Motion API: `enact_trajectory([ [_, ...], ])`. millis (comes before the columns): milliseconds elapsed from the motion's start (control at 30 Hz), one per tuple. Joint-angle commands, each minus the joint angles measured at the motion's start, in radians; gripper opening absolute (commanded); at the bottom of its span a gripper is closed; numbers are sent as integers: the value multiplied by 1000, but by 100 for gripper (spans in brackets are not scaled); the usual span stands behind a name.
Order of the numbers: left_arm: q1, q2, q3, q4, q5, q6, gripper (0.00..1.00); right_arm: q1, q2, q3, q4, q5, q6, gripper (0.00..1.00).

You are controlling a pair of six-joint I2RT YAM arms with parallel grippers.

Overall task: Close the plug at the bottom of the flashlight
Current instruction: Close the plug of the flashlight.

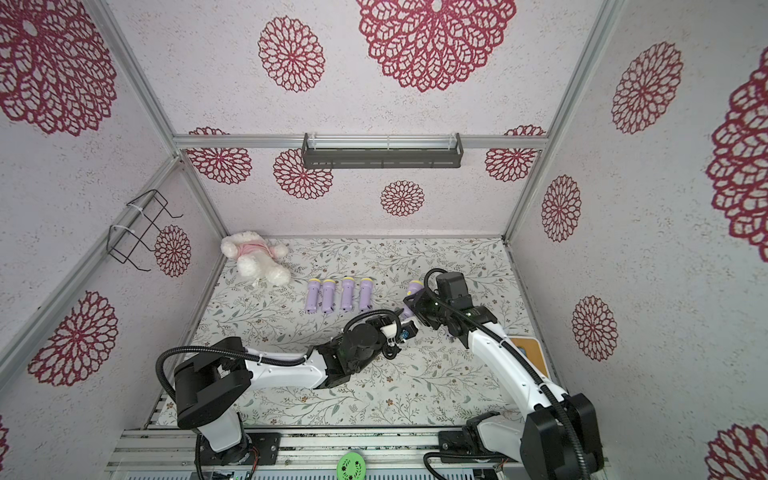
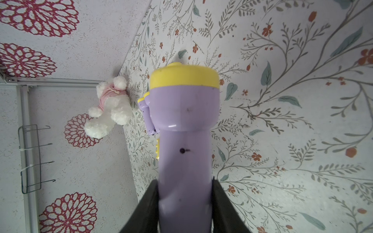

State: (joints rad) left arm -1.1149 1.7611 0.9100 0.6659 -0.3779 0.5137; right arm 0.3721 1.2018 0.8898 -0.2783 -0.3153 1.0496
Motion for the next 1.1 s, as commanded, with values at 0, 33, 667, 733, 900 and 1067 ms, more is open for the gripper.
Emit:
enact_trajectory([
  [0,-17,22,13,-19,16,30,39,10,-27,34,56,-32,16,0],
  [33,-17,24,15,-18,10,34,39,10,-28,34,56,-33,16,0],
  [667,-41,72,1,101,-71,51,37,9,-61,12,82,-35,61,0],
  [733,-40,77,0,110,-77,52,36,10,-61,6,94,-47,68,0],
  [900,-43,84,0,112,-76,58,33,9,-64,-2,97,-59,75,0],
  [1067,-42,90,-5,116,-79,60,32,9,-71,0,99,-65,81,0],
])
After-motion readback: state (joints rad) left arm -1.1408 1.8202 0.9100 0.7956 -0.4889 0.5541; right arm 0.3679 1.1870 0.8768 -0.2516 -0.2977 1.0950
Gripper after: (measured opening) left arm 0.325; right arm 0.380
